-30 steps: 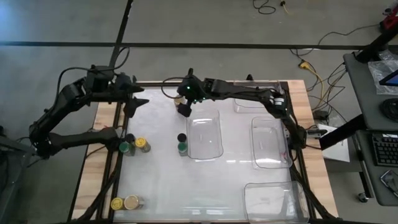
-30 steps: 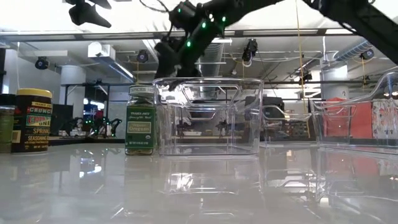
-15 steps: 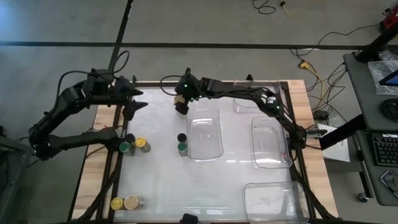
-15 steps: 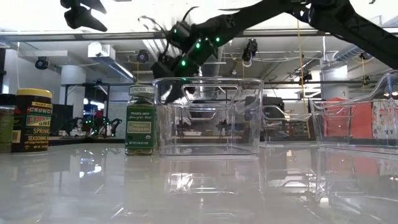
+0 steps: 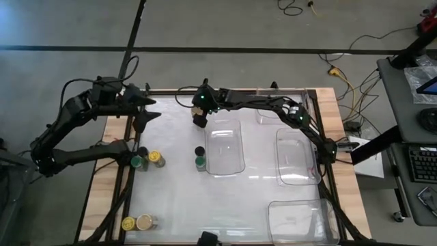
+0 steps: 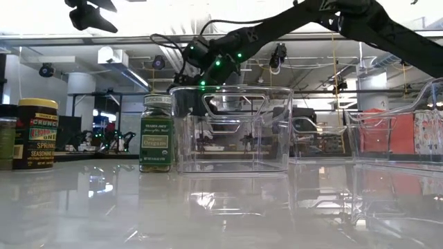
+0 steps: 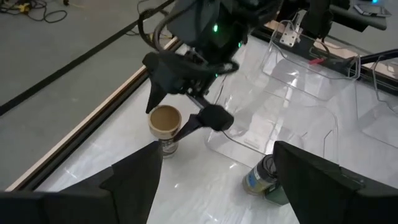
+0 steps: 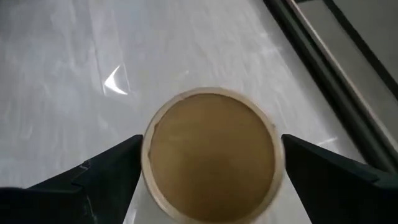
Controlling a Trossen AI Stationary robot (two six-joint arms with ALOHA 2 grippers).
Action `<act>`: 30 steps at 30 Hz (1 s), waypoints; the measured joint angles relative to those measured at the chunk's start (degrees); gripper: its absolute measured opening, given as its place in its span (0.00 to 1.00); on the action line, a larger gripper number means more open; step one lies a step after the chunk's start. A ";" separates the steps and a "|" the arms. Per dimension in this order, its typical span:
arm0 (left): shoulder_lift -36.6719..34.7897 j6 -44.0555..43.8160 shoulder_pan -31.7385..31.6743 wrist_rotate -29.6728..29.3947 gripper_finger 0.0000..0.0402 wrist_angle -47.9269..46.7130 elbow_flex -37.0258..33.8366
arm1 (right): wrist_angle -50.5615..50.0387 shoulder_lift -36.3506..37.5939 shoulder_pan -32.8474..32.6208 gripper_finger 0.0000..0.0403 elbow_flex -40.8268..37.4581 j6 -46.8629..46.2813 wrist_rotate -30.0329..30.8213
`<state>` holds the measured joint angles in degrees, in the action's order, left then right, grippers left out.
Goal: Sort spices by type
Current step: Put the top gold seasoning bottle into the top right transparent bin
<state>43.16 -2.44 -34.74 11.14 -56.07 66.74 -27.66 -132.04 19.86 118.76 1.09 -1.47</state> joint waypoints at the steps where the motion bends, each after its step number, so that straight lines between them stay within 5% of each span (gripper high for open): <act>1: -0.11 -0.04 0.00 0.00 0.72 -0.03 0.00 | -0.21 -0.14 0.01 0.89 0.00 -0.37 0.00; 10: -1.86 -1.09 0.04 0.01 0.72 -0.18 0.00 | 0.10 -0.24 0.02 0.67 0.00 -2.55 0.14; 16: -3.33 -0.64 0.02 0.02 0.68 -0.24 0.02 | -0.95 2.73 -0.07 0.66 -0.13 -2.17 -0.04; 25: -3.31 4.92 0.01 -0.11 0.62 -0.03 0.02 | -11.14 21.39 -0.09 0.66 -1.62 2.60 -0.01; 30: -1.94 -0.88 0.07 -0.04 0.62 1.65 -0.02 | -13.23 31.92 -1.16 0.66 -8.27 3.48 -0.55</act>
<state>41.22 -3.32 -34.68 11.09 -54.42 66.72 -40.89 -100.12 18.70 110.49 4.57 -2.03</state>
